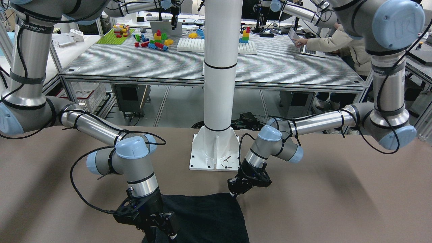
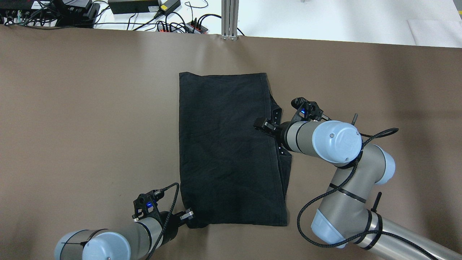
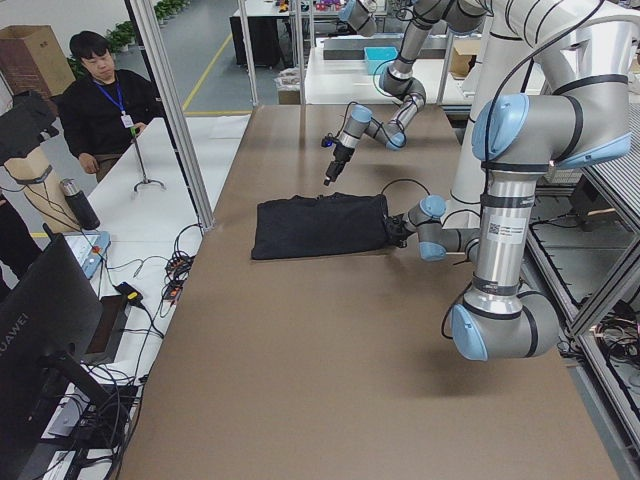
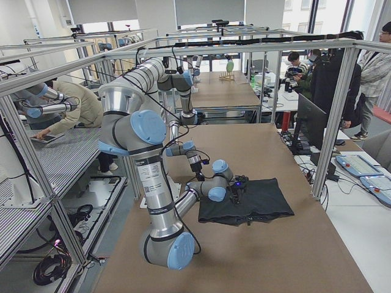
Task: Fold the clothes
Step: 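Grasp the shirt corners with both grippers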
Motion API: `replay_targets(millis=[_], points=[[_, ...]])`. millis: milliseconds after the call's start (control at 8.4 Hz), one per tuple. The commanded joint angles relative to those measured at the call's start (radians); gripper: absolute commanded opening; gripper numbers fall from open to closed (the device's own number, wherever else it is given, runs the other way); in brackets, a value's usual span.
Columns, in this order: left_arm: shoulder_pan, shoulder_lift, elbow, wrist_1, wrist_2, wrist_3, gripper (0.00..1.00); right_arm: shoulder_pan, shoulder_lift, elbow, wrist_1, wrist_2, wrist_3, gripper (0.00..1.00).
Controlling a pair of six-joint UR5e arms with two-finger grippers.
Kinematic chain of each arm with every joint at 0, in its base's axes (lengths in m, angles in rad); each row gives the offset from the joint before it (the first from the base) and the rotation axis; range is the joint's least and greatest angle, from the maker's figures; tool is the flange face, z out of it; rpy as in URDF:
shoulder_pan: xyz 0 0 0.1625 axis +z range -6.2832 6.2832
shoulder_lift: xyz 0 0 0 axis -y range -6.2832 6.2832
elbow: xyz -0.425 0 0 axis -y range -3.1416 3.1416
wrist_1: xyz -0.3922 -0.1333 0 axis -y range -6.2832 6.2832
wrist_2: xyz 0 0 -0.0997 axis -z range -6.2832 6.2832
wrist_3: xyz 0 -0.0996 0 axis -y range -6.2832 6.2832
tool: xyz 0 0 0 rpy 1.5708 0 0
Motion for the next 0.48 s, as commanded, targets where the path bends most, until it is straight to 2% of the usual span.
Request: replay_targets(millis=[0,238,357], points=[[0.003,-0.002,0.002,0.0,0.011,0.002,0.0,0.0,-0.001,0.001,0.0,-0.001,0.001,0.94],[0.001,-0.015,-0.006,-0.029,0.032,-0.003,0.0,0.0,-0.002,-0.001,0.0,-0.001,-0.001,0.94],[-0.002,-0.043,-0.003,-0.109,0.105,-0.003,0.0,-0.002,-0.002,-0.001,0.0,-0.001,-0.002,0.94]])
